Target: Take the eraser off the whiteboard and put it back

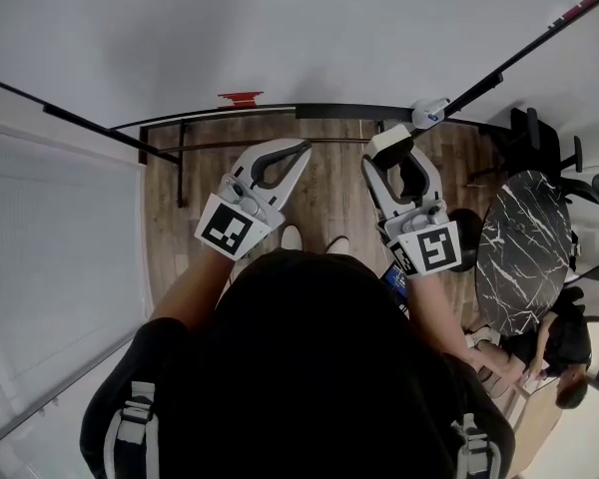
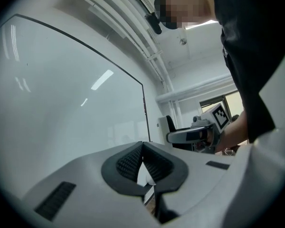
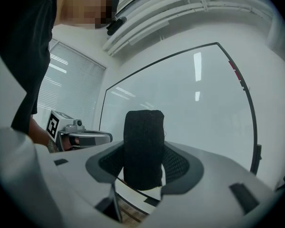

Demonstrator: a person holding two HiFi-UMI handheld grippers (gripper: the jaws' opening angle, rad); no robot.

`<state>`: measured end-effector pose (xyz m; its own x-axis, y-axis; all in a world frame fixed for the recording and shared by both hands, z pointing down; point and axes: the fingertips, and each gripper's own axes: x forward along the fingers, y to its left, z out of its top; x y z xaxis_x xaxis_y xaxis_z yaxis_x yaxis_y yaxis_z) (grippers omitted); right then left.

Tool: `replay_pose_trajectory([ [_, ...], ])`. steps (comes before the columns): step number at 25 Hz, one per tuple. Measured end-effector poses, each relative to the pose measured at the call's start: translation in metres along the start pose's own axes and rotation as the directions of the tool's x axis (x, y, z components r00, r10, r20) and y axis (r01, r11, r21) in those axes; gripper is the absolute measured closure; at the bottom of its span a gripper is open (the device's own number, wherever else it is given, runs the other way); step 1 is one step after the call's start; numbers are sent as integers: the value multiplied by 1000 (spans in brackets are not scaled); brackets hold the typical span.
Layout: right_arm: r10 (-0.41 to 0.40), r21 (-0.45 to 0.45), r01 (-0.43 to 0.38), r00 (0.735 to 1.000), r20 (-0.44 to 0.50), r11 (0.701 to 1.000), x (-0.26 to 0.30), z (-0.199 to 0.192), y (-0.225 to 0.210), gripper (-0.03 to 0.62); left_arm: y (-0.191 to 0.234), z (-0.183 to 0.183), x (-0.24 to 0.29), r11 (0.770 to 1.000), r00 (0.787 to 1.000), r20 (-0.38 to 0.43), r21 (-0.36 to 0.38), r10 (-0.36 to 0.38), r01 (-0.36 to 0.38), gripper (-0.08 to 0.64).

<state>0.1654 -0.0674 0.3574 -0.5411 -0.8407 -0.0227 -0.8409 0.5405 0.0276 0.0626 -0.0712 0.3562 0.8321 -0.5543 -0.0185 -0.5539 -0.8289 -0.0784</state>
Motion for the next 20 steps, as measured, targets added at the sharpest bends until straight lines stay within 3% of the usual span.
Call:
replay_pose_trajectory([
  [20, 57, 53, -58, 998, 11, 997, -29, -17, -21, 369, -37, -18, 33, 999, 999, -40, -34, 13, -14, 555],
])
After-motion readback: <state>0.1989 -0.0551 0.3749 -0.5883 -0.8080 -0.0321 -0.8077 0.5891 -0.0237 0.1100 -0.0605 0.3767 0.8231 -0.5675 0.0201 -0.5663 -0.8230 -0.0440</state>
